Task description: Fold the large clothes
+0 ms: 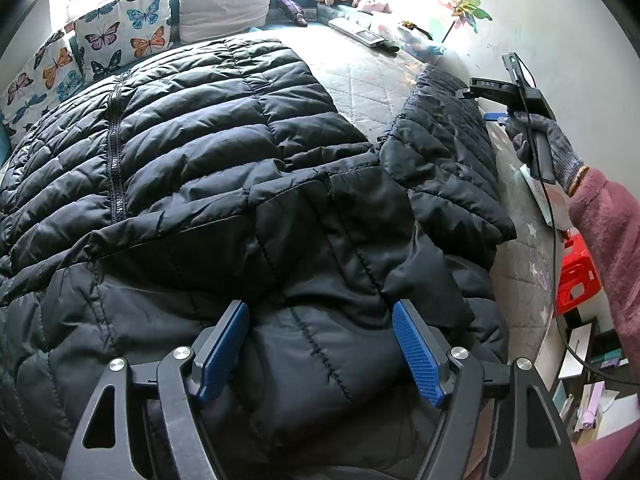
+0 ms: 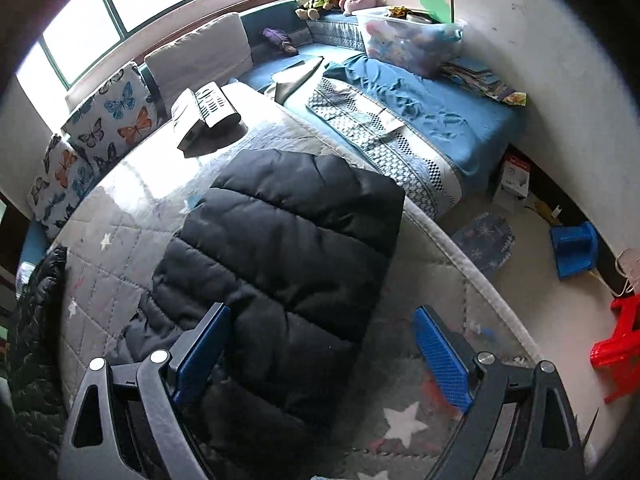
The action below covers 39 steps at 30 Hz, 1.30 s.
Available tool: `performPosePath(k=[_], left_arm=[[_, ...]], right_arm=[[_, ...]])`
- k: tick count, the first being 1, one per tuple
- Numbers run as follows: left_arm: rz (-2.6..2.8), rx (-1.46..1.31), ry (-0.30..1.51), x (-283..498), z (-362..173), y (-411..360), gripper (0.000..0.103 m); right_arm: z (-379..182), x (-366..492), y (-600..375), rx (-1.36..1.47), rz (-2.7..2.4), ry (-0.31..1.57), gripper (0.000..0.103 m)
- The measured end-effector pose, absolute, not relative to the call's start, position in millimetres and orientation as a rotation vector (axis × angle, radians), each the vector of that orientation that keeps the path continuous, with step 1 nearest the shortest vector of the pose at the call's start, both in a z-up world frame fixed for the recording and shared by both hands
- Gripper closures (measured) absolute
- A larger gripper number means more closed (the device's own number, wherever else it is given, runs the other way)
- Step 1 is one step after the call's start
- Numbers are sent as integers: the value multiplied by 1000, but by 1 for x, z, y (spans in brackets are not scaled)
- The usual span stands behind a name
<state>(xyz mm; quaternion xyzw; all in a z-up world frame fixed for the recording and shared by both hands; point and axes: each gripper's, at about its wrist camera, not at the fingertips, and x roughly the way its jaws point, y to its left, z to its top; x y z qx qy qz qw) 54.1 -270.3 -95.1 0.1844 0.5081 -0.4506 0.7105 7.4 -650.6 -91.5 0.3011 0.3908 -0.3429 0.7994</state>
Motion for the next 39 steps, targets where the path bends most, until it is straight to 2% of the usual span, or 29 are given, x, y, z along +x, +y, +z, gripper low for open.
performPosePath(k=[2, 6, 11, 13, 22, 25, 33, 39], left_arm=[[-999, 409, 1126, 54, -95, -270, 24], [-999, 413, 1125, 53, -95, -270, 24], [-998, 421, 1126, 52, -91, -270, 24], [-1000, 431, 1120, 51, -87, -270, 24], [-986, 456, 1104, 46, -77, -271, 24], [-973, 472, 1089, 43, -74, -267, 24], [-942, 478, 1047, 40, -62, -254, 24], [-913, 442, 1003, 43, -49, -229, 24]], right_arm=[[-91, 8, -646, 656, -691, 830, 10], [-89, 3, -641, 711, -642, 789, 39], [-93, -13, -653, 845, -620, 712, 70], [-94, -16, -656, 859, -614, 711, 73], [-96, -10, -657, 864, -604, 701, 73], [-92, -11, -653, 846, -596, 685, 84], [-33, -19, -622, 733, -538, 568, 90], [23, -8, -562, 598, -415, 511, 92]])
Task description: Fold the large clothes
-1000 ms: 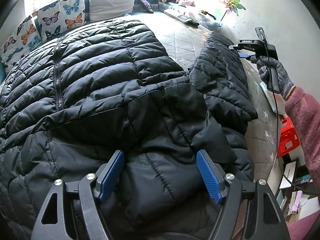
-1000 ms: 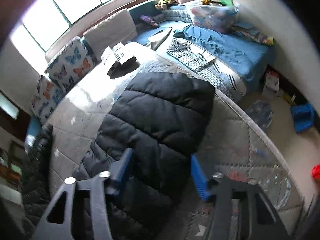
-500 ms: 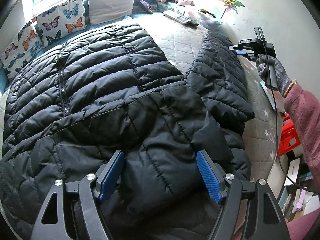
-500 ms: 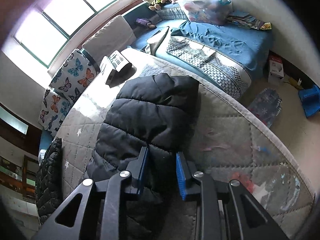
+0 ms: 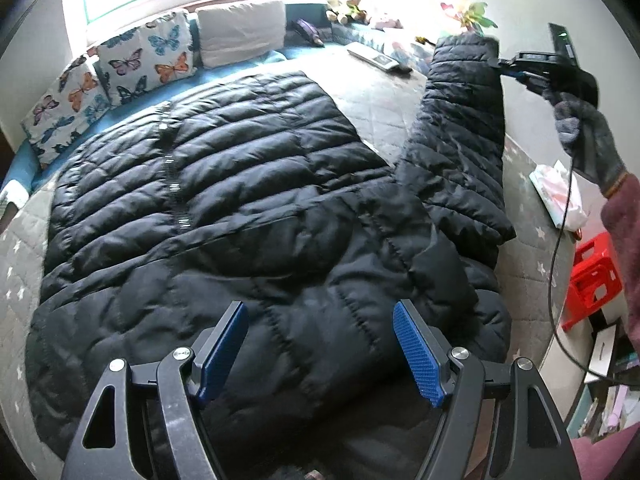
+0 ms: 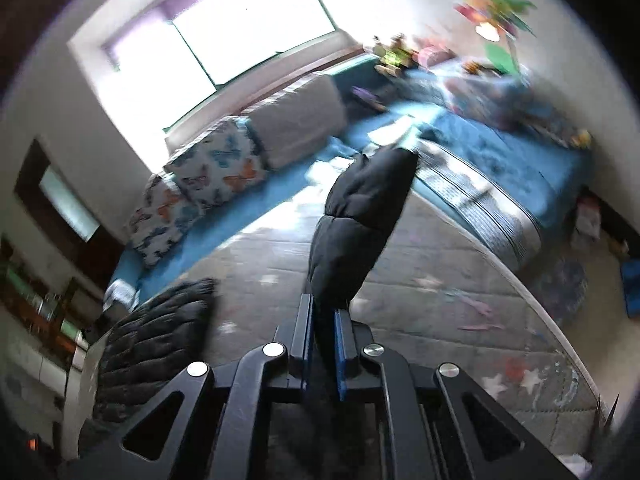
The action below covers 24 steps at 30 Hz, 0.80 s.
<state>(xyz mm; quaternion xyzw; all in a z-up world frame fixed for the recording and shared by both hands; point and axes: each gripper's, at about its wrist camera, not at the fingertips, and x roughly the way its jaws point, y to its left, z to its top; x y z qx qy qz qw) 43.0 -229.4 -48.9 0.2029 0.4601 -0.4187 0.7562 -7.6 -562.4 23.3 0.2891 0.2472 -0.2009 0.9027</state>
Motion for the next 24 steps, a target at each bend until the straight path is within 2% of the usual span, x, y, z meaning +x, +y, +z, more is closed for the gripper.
performPosePath(k=[11, 15, 19, 24], left_arm=[[-757, 244, 932, 71, -22, -101, 24], [-714, 173, 925, 80, -20, -52, 24], [-684, 108, 930, 85, -24, -8, 24], [-668, 61, 943, 89, -26, 21, 24]], right_arm=[[102, 37, -394, 340, -102, 474, 92], [119, 52, -328, 279, 26, 476, 96], [120, 69, -263, 151, 119, 512, 96], [105, 76, -244, 81, 144, 573, 95]])
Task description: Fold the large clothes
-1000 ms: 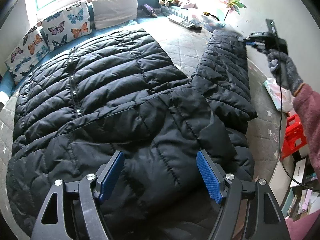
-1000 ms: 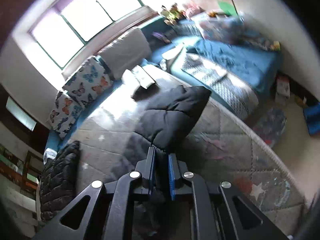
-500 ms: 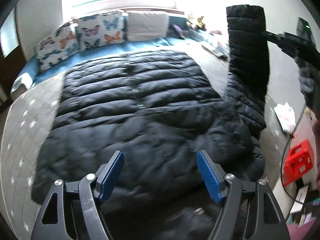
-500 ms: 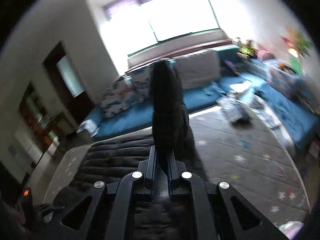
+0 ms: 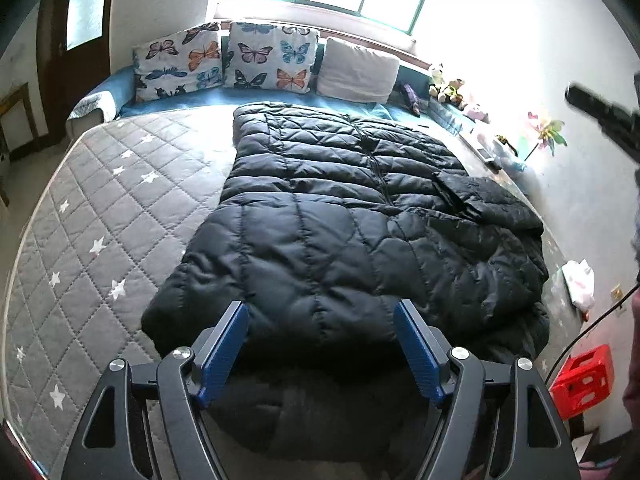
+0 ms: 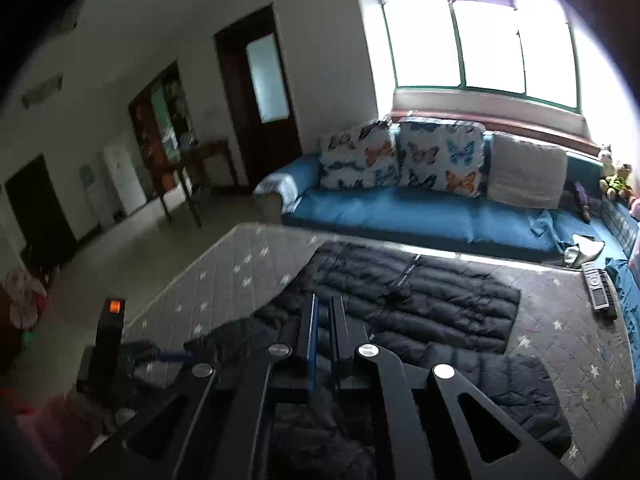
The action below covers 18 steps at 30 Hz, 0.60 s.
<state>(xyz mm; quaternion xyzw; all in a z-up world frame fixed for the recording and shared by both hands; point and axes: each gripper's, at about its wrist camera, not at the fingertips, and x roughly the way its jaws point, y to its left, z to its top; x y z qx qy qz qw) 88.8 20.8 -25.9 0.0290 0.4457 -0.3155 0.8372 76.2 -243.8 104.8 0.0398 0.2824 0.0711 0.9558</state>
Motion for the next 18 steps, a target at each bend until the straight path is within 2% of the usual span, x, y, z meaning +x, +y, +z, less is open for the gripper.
performPosePath(k=[1, 3, 4, 5, 15, 18], left_arm=[[-676, 46, 944, 90, -24, 26, 24], [-685, 30, 945, 93, -20, 23, 24], [-696, 8, 947, 95, -18, 20, 24], [-709, -7, 949, 97, -16, 16, 24], [-949, -36, 1068, 104, 1, -110, 26], [-1006, -54, 1161, 112, -5, -161, 26]], right_arm=[[101, 76, -246, 74, 139, 591, 93], [92, 78, -247, 64, 114, 631, 82], [86, 76, -251, 56, 76, 651, 69], [81, 74, -252, 51, 52, 671, 60], [30, 24, -331, 189, -133, 759, 59], [15, 11, -344, 194, -155, 771, 59]])
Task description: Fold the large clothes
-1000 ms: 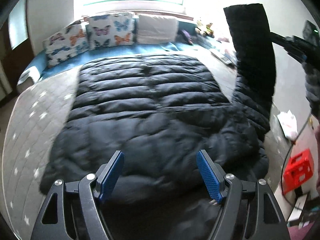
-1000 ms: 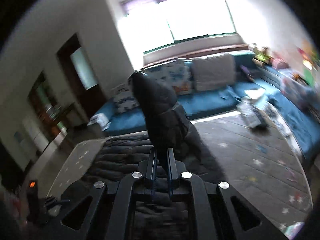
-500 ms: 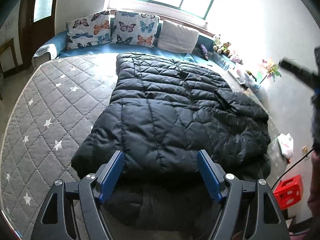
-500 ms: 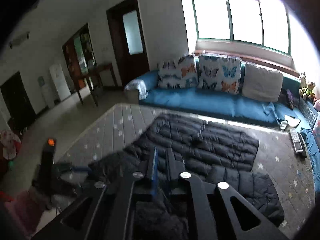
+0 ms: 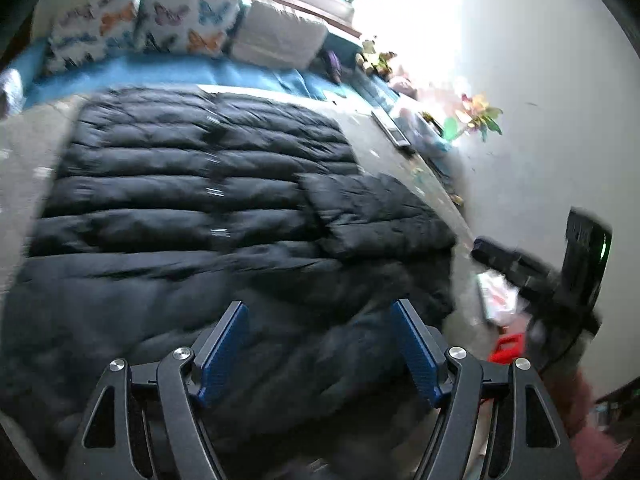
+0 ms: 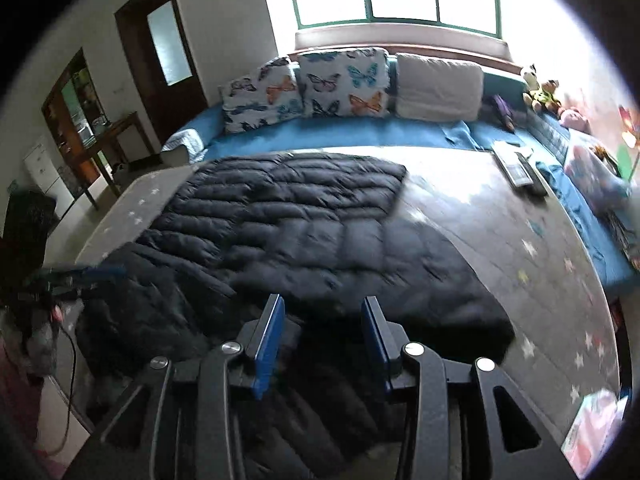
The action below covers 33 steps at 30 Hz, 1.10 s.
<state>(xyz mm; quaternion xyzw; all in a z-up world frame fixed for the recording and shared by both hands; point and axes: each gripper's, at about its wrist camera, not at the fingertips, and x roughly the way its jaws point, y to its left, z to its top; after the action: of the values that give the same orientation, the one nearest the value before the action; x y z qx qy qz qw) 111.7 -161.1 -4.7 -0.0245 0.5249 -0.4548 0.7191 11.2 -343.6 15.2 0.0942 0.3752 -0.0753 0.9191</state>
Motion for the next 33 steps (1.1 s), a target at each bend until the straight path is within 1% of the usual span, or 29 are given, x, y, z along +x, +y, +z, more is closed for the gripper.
performPosePath(k=[4, 8, 13, 19, 20, 21, 22, 23, 24, 25, 27, 31, 33], left_arm=[[-995, -124, 1265, 134, -19, -211, 26], [-971, -196, 1366, 154, -40, -244, 26], [-897, -163, 1434, 169, -66, -272, 25], [-848, -103, 1471, 172, -89, -299, 26], [-853, -103, 1464, 172, -92, -303, 28], [-864, -105, 1455, 170, -93, -306, 40], [-873, -101, 1449, 169, -93, -310, 54], [-883, -102, 1444, 168, -93, -312, 61], [-890, -105, 1435, 167, -91, -314, 74], [-896, -109, 1418, 165, -88, -314, 81], [-922, -126, 1373, 161, -73, -311, 86], [-994, -140, 1237, 147, -19, -299, 89], [-1034, -147, 1150, 139, 19, -288, 90]], right_arm=[[-1, -9, -359, 224, -148, 768, 59], [-17, -23, -376, 302, -132, 760, 59], [-35, -37, -396, 386, -126, 753, 59], [-52, -46, -410, 453, -138, 758, 59], [-54, -48, -410, 457, -140, 759, 59], [-56, -49, -410, 458, -145, 760, 59], [-57, -51, -409, 461, -151, 761, 59], [-57, -52, -409, 463, -151, 762, 59], [-58, -53, -408, 467, -150, 764, 59], [-58, -54, -406, 465, -151, 769, 59], [-58, -55, -402, 452, -165, 777, 59], [-60, -54, -398, 472, -155, 785, 54], [-60, -52, -394, 465, -163, 790, 51]])
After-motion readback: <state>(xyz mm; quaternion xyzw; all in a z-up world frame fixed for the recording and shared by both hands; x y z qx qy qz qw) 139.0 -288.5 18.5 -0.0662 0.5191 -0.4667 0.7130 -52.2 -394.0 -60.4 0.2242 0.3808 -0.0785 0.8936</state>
